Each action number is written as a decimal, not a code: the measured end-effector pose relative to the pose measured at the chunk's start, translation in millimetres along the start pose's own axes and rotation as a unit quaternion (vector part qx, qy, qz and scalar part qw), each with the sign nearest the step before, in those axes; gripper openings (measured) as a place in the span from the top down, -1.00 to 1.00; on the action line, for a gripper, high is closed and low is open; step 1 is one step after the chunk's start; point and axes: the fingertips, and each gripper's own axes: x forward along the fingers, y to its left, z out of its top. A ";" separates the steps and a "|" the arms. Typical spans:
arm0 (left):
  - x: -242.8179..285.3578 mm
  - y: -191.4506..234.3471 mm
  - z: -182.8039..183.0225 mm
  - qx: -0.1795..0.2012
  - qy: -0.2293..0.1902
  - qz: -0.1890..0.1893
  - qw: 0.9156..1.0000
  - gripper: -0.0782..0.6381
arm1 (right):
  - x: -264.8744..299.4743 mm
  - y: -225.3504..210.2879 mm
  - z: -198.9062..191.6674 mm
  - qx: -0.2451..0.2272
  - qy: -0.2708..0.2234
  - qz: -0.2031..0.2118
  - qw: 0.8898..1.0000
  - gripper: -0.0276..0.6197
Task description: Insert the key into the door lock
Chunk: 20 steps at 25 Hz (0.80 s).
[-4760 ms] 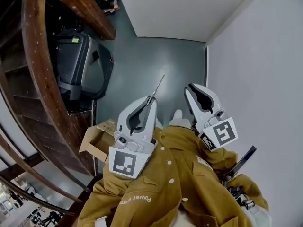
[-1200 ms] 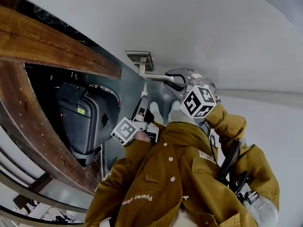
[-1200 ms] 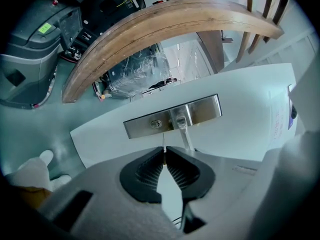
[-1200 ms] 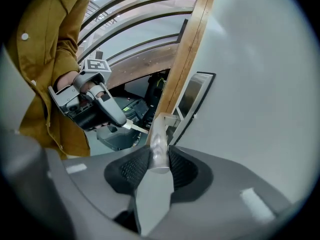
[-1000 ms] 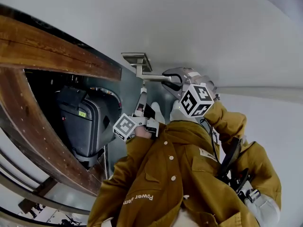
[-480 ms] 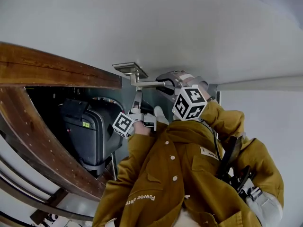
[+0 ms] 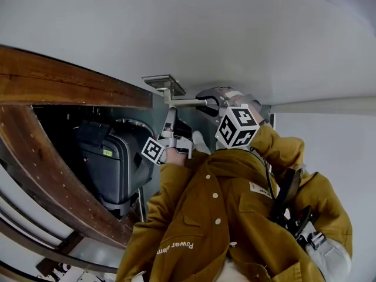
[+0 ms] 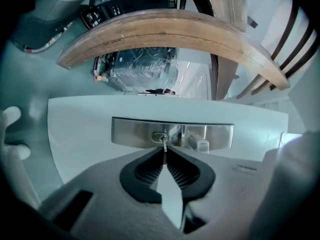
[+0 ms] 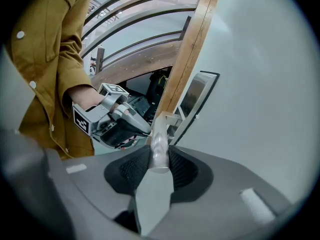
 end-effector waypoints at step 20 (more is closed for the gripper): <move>27.4 -15.3 -9.6 0.034 0.043 -0.042 0.998 0.17 | 1.2 -1.9 0.5 0.026 -0.014 0.005 1.000 0.29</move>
